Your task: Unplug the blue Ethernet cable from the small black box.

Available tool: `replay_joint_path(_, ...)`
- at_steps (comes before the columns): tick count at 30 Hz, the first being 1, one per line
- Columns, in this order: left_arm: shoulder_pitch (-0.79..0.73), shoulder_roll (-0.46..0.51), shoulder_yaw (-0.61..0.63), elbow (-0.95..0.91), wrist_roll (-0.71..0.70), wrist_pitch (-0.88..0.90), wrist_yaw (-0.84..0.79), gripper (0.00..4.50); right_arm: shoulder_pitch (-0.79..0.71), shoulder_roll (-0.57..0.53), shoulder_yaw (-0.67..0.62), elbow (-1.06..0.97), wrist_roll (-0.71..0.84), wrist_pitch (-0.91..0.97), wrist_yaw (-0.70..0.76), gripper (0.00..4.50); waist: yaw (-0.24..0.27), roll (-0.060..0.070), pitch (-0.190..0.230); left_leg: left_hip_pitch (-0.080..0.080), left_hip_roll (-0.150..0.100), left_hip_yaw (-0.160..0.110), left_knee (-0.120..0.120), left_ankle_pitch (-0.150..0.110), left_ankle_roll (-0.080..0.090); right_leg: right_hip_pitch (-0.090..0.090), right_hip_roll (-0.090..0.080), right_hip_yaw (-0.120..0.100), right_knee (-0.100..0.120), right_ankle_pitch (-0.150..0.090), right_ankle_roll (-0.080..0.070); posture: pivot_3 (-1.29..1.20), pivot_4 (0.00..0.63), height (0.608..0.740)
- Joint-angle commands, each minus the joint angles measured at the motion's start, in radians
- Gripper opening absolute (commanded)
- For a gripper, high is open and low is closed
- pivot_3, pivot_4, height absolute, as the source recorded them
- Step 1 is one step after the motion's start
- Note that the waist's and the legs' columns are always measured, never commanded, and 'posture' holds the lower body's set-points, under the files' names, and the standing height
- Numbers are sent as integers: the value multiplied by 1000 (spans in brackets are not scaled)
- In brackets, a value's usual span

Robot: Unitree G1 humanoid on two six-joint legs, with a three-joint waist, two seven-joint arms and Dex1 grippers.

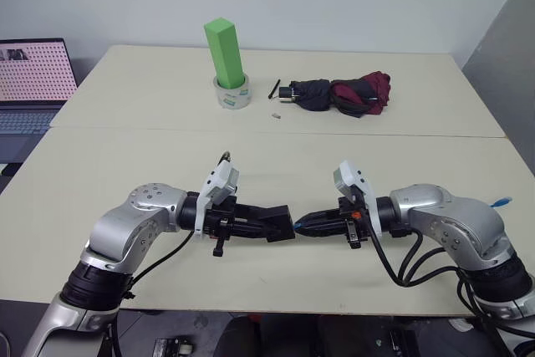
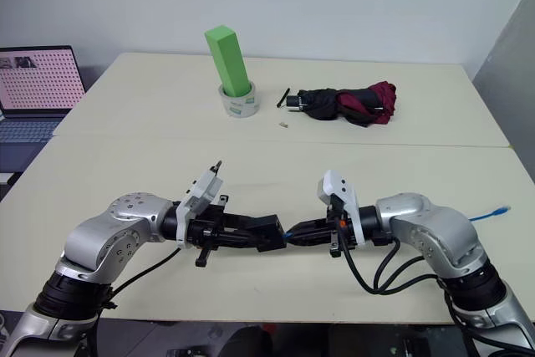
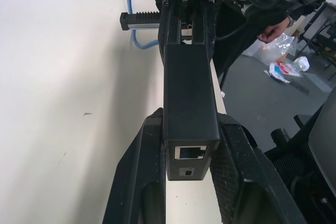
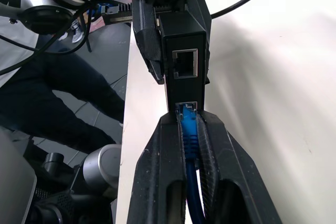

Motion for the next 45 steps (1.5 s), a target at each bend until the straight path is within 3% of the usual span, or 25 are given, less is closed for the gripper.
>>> replay_joint_path(1,17,51,5,-1,56,-64,-29,793,-9,-55,-36,15,-23,-26,31,36,0,0,0,0,0,0,0,0,0,0,0,0,0,0,0,0,150,740)
replay_joint_path(7,27,60,17,21,78,-92,-29,793,-13,-69,-59,39,-38,-54,28,35,0,0,0,0,0,0,0,0,0,0,0,0,0,0,0,0,150,740)
replay_joint_path(10,28,54,27,31,84,-98,-14,793,-57,20,-57,151,-159,-170,-99,34,-1,0,0,0,0,0,0,0,0,0,0,0,0,0,0,0,150,740)
replay_joint_path(15,32,35,38,49,105,-121,30,793,-215,197,-32,516,-449,-453,-391,26,-4,0,0,0,0,1,0,0,-1,-2,0,1,2,0,0,0,150,740)
replay_joint_path(19,37,12,36,61,134,-154,69,793,-339,297,-48,831,-585,-646,-559,26,-4,0,0,-2,0,3,-1,2,-4,-5,0,2,2,0,0,0,150,740)
replay_joint_path(21,39,-7,40,66,149,-171,101,793,-382,329,-60,941,-612,-699,-589,738,-4,0,0,-2,0,3,-1,2,-4,-6,-1,2,2,0,0,0,150,740)
replay_joint_path(23,41,-26,47,72,160,-187,131,793,-399,343,-69,993,-623,-730,-589,1119,-5,0,0,-2,0,5,-1,2,-4,-6,-1,3,2,0,0,0,150,740)
replay_joint_path(29,36,-83,78,110,192,-231,231,793,-354,311,-103,871,-589,-683,-492,2517,-6,1,0,-2,1,5,-1,2,-4,-6,-1,2,3,0,0,0,150,740)
replay_joint_path(32,26,-111,101,149,228,-272,307,793,-299,267,-108,705,-547,-613,-391,3249,-3,1,0,-2,1,5,-1,2,-4,-6,-1,2,3,0,0,0,150,740)
replay_joint_path(36,-27,-172,149,264,326,-362,506,793,-187,176,-85,361,-374,-455,-165,3940,3,1,0,-2,1,5,-1,2,-4,-6,-1,2,3,0,0,0,150,740)
replay_joint_path(40,-85,-226,198,413,429,-476,714,793,-130,135,-79,133,-267,-316,-110,3940,-2,0,0,-3,0,4,-1,2,-3,-6,-1,2,3,0,0,0,150,740)
replay_joint_path(45,-100,-264,244,537,470,-544,852,793,-129,159,-55,74,-260,-262,-135,3940,-2,0,0,-2,1,3,-1,2,-3,-6,-1,1,4,0,0,0,150,740)
